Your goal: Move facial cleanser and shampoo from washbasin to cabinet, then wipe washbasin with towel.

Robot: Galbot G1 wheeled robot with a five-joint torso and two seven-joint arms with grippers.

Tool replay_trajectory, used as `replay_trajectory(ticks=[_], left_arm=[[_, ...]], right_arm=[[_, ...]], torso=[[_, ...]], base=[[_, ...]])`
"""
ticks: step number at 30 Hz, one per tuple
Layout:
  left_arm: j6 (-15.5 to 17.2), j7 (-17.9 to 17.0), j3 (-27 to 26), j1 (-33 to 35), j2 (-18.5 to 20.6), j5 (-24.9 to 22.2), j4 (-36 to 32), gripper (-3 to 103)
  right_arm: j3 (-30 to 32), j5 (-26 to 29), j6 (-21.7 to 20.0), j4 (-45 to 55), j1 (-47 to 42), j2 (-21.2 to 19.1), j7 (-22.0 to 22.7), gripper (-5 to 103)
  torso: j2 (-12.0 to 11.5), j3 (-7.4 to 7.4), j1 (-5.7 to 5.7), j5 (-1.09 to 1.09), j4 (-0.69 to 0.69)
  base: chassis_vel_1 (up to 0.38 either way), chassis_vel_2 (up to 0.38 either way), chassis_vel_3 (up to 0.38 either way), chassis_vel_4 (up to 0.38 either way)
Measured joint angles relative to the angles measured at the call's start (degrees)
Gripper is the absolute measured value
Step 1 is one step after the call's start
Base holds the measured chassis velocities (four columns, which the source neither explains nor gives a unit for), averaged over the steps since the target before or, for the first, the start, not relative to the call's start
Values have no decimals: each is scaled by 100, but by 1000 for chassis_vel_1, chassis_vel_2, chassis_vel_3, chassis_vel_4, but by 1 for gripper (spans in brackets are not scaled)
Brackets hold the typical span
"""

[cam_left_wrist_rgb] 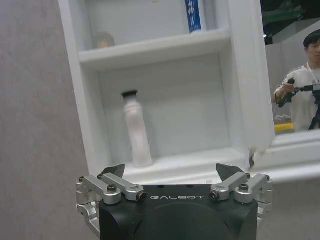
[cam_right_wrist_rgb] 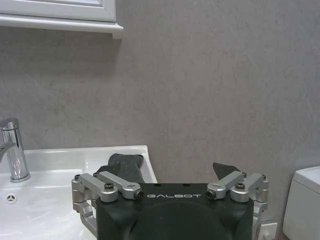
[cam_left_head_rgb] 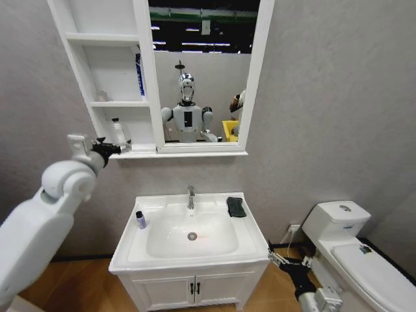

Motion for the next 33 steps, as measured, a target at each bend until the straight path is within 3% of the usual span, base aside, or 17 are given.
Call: replay_trajectory(ticks=[2,3,6,7,10,17,25,33], left_arm=[[-277,144,-187,745,-387,499,-81,100],[-277,144,-187,745,-387,499,-81,100],[-1274,795,-400,1942,-1263,1878,161,100],[-1274,795,-400,1942,-1263,1878,161,100],[-1784,1022,-463,2565,-1827,2519,519,100],[-2427,1310,-405,2891,-2578,3406,1355,100],[-2583,1266,-245,2522,-3028,3744,2343,100],[-2509,1008,-232,2185,-3082,3811,2845,100]], right_arm=[[-9,-3,0,4,-5,-7,-2,100],[-9,-3,0,4,-5,-7,-2,100],[-10,-5,7,5,-49,-40,-4,100],[-10,-5,7,5,-49,-40,-4,100],[-4,-5,26,5,-66,-50,-12,100],[-31,-36,85,-68,-33,-43,-14,100],[-7,-41,99,-116,1,-60,-14,100],[26,-43,166,-225,3,-74,-21,100]], torso=[[0,1,0,-2,0],[0,1,0,-2,0],[0,1,0,-2,0],[0,1,0,-2,0],[0,1,0,0,0],[0,1,0,1,0],[-1,1,2,-1,-1],[-1,2,2,0,0]], base=[[0,0,0,0],[0,0,0,0],[0,0,0,0],[0,0,0,0],[0,0,0,0],[0,0,0,0],[0,0,0,0],[0,0,0,0]])
